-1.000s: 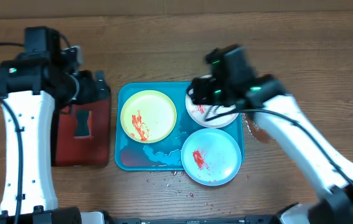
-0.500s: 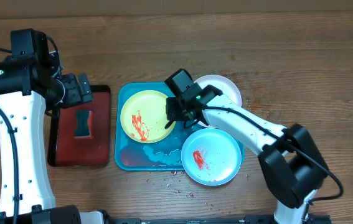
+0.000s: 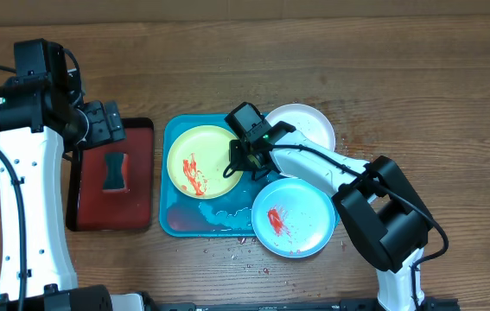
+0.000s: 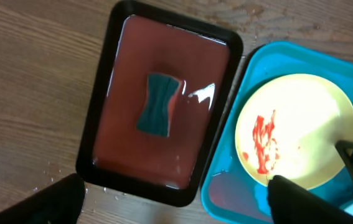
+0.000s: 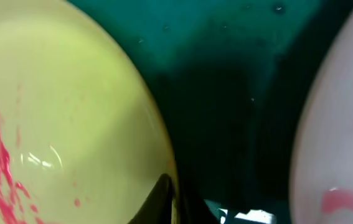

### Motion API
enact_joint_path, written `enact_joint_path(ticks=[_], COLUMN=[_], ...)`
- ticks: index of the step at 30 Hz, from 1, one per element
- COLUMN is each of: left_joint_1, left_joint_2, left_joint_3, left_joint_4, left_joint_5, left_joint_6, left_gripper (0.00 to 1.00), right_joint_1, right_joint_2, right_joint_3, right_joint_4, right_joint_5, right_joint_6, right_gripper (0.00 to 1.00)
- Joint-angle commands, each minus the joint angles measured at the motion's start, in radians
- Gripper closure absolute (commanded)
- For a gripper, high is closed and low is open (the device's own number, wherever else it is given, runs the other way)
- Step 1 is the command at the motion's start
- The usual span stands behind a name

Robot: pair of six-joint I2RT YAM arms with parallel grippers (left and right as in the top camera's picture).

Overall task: Clean dirty plates on tray and stack at the side
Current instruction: 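Move right gripper to the yellow plate rim and grasp it, then lower left gripper onto the sponge in the black tray and grasp it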

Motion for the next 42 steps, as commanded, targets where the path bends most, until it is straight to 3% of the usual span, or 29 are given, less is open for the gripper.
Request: enact_joint_path(ticks=[1,5,8,13,21,26,34,42], left_joint_1=[0.002,0.002,0.002,0.002,0.003,0.003,0.016,0.076], left_joint_2=[0.0,0.026,0.064,0.17,0.382,0.432,0.404,0.398], left_joint_3=[-0.074,-0.179,-0.243,-0.303,-0.31,-0.309,-0.232,-0.214], left_joint_4=[0.016,0.091,0.158,0.256,0.303,0.305,0.218,0.195], left_joint_5=[-0.023,-0.039,-0.076,-0.082,-0.085,-0.082,-0.085,-0.046], left_joint_6=[-0.012,0.055,0.123,0.154,0.235,0.232,0.231,0.246], left_gripper=[0.12,0.16,0.31,0.34,0.7,0.72,0.6,0.6], right_joint_1=[-0.002,-0.002,-0.002,-0.002,-0.002,-0.002,-0.002,-0.002], right_joint_2=[0.023,0.023,0.023,0.022,0.022,0.023,0.023,0.023], right_joint_3=[0.014,0.014,0.014,0.014,0.013,0.013,0.013,0.013], right_joint_4=[-0.002,-0.004,-0.004,-0.016,-0.023,-0.024,-0.024,-0.023], right_joint_5=[0.034,0.034,0.034,0.034,0.035,0.038,0.041,0.042], right_joint_6=[0.013,0.012,0.012,0.011,0.011,0.007,0.008,0.007], right_gripper=[0.96,0.96,0.96,0.96,0.96,0.96,0.96,0.96])
